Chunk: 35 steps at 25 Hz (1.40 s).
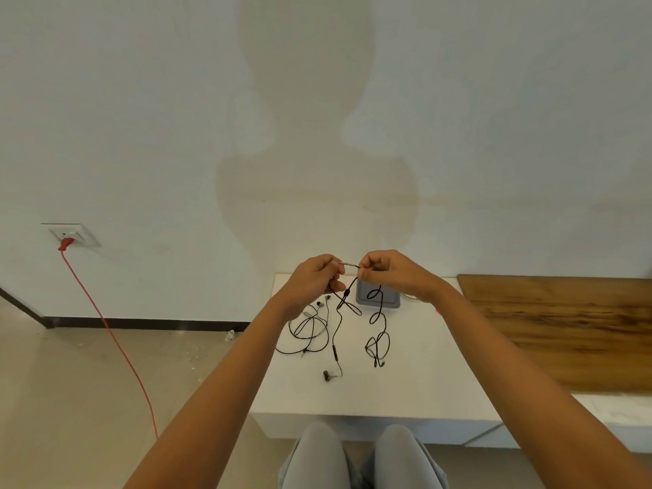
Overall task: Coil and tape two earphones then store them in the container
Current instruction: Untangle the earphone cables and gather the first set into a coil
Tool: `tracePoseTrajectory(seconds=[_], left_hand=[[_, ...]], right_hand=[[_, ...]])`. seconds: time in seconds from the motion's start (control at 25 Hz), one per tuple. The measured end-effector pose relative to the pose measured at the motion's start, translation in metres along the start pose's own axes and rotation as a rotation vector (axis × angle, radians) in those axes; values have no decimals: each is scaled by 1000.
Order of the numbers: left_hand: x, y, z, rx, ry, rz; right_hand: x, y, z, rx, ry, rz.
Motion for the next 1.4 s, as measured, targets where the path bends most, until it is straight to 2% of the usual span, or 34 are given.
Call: tracePoseTrajectory(seconds=[0.08,0.2,0.28,0.4,0.48,0.68,0.76,0.84,0.96,1.08,1.2,1.4], left_hand=[[1,4,-2,63,104,42],[8,12,1,102,-141,76],[6,15,1,113,-242,-23],[-8,14,-2,42,-260,-151],[-6,12,-3,-7,-239,-84],[21,18,-13,-15,-377,98],[36,17,-25,57,-319,258],[45,17,-41,190,-316,323],[43,18,-61,379,-461,204],[28,21,-60,437,-584,117],[3,17,-45,351,-693,33],[-25,17,4,-29,-247,-116]], right_hand=[[1,3,5,0,-18,-18],[2,9,6,-27,-39,-9],[0,10,2,-4,-24,-6],[-1,8,-7,73,2,-26],[4,6,-9,54,41,5],[32,14,2,-5,261,138],[42,18,6,14,295,192],[49,21,8,17,242,251],[50,22,6,57,252,303],[41,21,-6,105,220,281],[26,20,-22,128,227,217],[2,15,-43,198,308,104]])
Point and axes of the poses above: each hand's wrist, its own y-axis away from the middle knuckle, its own x-axis out of the back of the hand, z = x × y, the point moved 3 cm from there along -y, towards the middle knuckle, and after that the axes turned 4 degrees about z, right-handed, at the moved point
